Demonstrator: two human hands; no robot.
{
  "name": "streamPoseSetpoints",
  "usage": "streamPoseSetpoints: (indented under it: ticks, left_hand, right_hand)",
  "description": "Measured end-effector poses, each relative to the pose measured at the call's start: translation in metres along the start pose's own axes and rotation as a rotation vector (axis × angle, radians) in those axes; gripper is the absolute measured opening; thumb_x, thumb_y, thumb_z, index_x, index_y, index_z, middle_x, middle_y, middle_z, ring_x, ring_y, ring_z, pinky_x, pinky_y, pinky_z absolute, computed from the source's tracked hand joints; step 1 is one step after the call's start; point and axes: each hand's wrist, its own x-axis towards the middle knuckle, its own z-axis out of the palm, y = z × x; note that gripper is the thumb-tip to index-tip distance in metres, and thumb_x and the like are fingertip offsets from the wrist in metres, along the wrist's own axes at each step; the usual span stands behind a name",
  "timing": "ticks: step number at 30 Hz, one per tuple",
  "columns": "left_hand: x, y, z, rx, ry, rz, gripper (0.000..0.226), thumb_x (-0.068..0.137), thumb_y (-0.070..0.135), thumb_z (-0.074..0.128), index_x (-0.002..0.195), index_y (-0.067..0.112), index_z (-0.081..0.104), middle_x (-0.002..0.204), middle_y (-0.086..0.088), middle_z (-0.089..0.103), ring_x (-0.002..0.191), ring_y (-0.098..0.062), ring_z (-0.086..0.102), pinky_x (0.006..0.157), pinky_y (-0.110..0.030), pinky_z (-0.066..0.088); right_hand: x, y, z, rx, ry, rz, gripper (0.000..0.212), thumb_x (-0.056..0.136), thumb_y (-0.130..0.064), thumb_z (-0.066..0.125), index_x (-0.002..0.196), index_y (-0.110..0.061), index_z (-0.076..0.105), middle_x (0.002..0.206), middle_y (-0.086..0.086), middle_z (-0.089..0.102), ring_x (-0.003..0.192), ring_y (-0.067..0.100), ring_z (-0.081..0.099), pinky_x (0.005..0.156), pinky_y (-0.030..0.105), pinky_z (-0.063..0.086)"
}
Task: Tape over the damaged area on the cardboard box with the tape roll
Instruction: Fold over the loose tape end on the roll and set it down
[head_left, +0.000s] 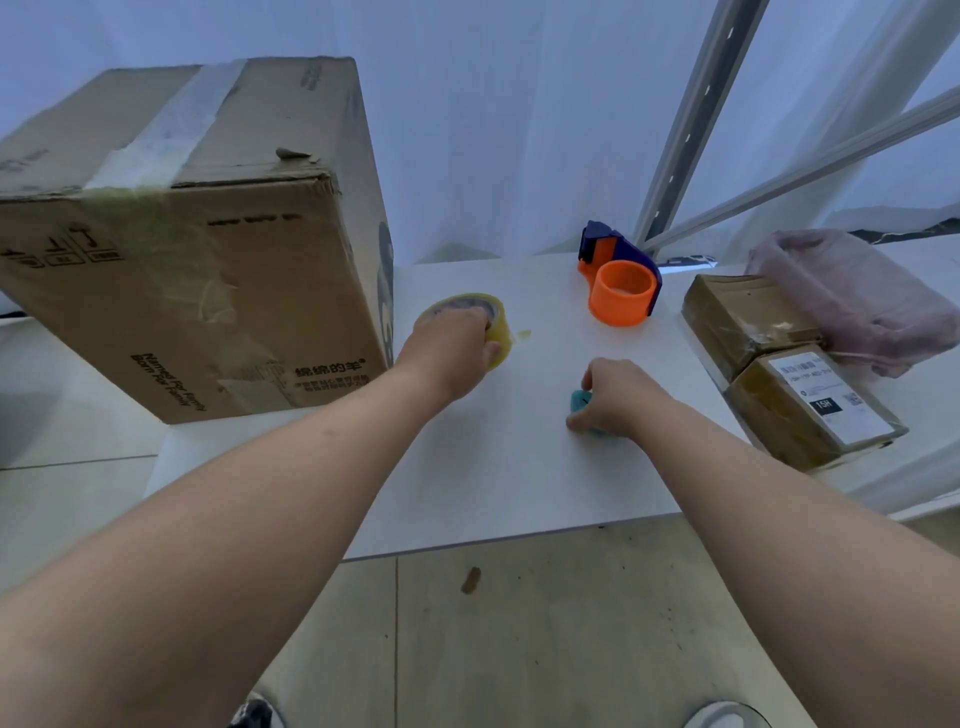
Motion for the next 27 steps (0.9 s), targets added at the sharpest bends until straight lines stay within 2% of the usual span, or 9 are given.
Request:
streamPoseSetpoints:
  ticks: [2,6,9,13,17,21,27]
  left_hand:
    - [0.005,-0.001,0.004,0.04,-0.007,-0.003,0.026,0.095,0.026,0.049,0.112,0.006,0.056,0.113,-0.013,0.06,0.105,-0.031,0.053,0.088,-0.036,0.038]
    - [0.025,-0.007,0.008,0.134,0.015,-0.01,0.027,0.097,0.025,0.046,0.112,0.005,0.054,0.117,-0.014,0.059,0.109,-0.033,0.053,0.092,-0.036,0.037]
    - [0.049,-0.011,0.006,0.205,0.072,-0.039,0.03,0.098,0.023,0.043,0.119,0.003,0.051,0.124,-0.016,0.057,0.116,-0.033,0.05,0.101,-0.038,0.033]
    - [0.076,-0.02,0.013,0.255,0.098,-0.06,0.024,0.096,0.018,0.041,0.113,0.004,0.05,0.11,-0.014,0.063,0.101,-0.033,0.058,0.106,-0.043,0.03]
    - [0.085,-0.033,0.034,0.254,0.084,-0.083,0.026,0.095,0.02,0.043,0.115,0.005,0.049,0.112,-0.013,0.062,0.103,-0.032,0.056,0.1,-0.04,0.033]
    - [0.088,-0.04,0.046,0.267,0.084,-0.07,0.027,0.095,0.023,0.044,0.115,0.005,0.047,0.116,-0.014,0.059,0.104,-0.033,0.055,0.093,-0.041,0.034]
    - [0.092,-0.039,0.044,0.22,0.08,-0.095,0.034,0.094,0.032,0.049,0.119,0.008,0.048,0.121,-0.012,0.057,0.112,-0.031,0.052,0.098,-0.041,0.031]
  right_hand:
    - [0.005,-0.001,0.003,0.008,0.11,-0.049,0.039,0.079,-0.029,0.066,0.109,-0.007,0.053,0.112,0.013,0.058,0.097,0.027,0.055,0.082,0.038,0.051]
    - [0.021,-0.009,-0.006,0.297,0.356,-0.127,0.04,0.079,-0.026,0.07,0.108,-0.006,0.051,0.106,0.014,0.06,0.093,0.028,0.058,0.078,0.038,0.051]
    - [0.041,-0.017,-0.018,0.357,0.462,-0.156,0.031,0.082,-0.023,0.066,0.102,-0.004,0.053,0.102,0.015,0.062,0.088,0.027,0.059,0.074,0.038,0.051]
    - [0.075,-0.029,-0.019,0.383,0.469,-0.127,0.029,0.081,-0.023,0.064,0.102,-0.005,0.057,0.102,0.013,0.063,0.09,0.025,0.057,0.073,0.035,0.048]
    - [0.099,-0.035,-0.003,0.464,0.479,-0.1,0.028,0.081,-0.023,0.063,0.101,-0.004,0.057,0.105,0.013,0.061,0.093,0.025,0.055,0.071,0.032,0.044]
    - [0.113,-0.044,0.004,0.359,0.534,-0.078,0.041,0.08,-0.033,0.066,0.108,-0.005,0.053,0.111,0.015,0.055,0.101,0.03,0.053,0.081,0.038,0.048]
    - [0.124,-0.051,-0.003,0.236,0.501,-0.064,0.056,0.08,-0.044,0.065,0.117,-0.007,0.046,0.12,0.015,0.049,0.108,0.031,0.051,0.082,0.041,0.047]
